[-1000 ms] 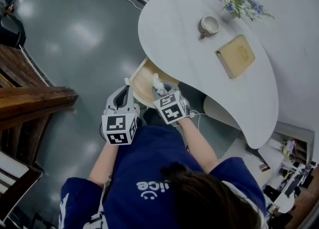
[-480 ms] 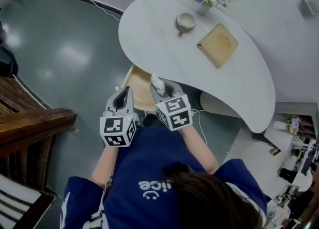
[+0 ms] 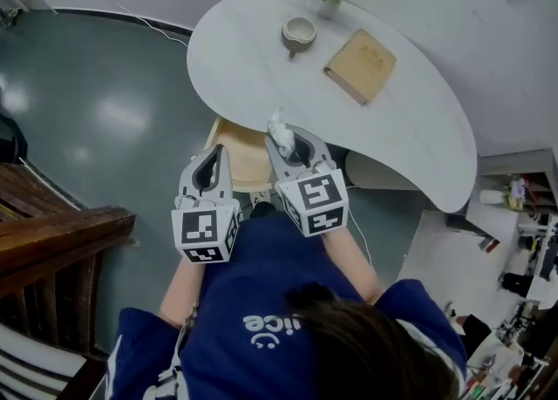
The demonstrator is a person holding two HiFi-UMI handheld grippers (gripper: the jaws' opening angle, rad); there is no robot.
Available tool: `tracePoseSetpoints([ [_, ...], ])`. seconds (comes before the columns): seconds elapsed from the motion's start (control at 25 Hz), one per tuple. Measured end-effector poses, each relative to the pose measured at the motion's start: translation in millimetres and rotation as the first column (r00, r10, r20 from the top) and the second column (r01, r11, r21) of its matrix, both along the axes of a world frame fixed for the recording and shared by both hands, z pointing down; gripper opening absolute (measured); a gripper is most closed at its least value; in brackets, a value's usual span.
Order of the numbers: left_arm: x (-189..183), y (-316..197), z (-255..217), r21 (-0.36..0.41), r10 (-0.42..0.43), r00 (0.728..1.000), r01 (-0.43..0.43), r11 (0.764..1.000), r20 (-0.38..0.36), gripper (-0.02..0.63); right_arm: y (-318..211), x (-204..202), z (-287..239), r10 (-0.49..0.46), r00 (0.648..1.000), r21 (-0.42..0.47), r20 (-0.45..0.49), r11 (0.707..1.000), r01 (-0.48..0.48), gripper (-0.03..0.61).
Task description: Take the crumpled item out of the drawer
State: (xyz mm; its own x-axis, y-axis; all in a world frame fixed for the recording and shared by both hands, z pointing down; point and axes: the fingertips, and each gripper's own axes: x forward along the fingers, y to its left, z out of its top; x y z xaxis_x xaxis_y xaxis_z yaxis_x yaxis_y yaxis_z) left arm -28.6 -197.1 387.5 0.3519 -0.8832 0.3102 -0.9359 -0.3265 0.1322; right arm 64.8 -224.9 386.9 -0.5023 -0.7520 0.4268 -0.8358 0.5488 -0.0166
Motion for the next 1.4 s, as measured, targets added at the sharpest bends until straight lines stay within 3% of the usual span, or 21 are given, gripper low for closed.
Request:
tracePoseSetpoints([
  [0.44,10.8,1.0,-73.2,0.196,0.013,1.000,-0.014,0.980,0.004,0.005,8.6,24.9,-68.3,0.071,0.987,0.222,0.142,0.970,-0.102,0.121],
  [0.64,5.5,1.0,-92.1,0.245,0.010,1.000,-0.010,0.970,-0.001,0.005,15.4,17.0,-81.3,0.048,0.992,0.309,0.116,0.947,-0.082,0.118],
  [1.4,-6.8,-10.2,-83.8,0.229,0.006,1.000,-0.006,0.973,0.001,0.005,9.8,5.5,-75.1,0.055,0.994,0.295,0.095,0.952,-0.081,0.115],
])
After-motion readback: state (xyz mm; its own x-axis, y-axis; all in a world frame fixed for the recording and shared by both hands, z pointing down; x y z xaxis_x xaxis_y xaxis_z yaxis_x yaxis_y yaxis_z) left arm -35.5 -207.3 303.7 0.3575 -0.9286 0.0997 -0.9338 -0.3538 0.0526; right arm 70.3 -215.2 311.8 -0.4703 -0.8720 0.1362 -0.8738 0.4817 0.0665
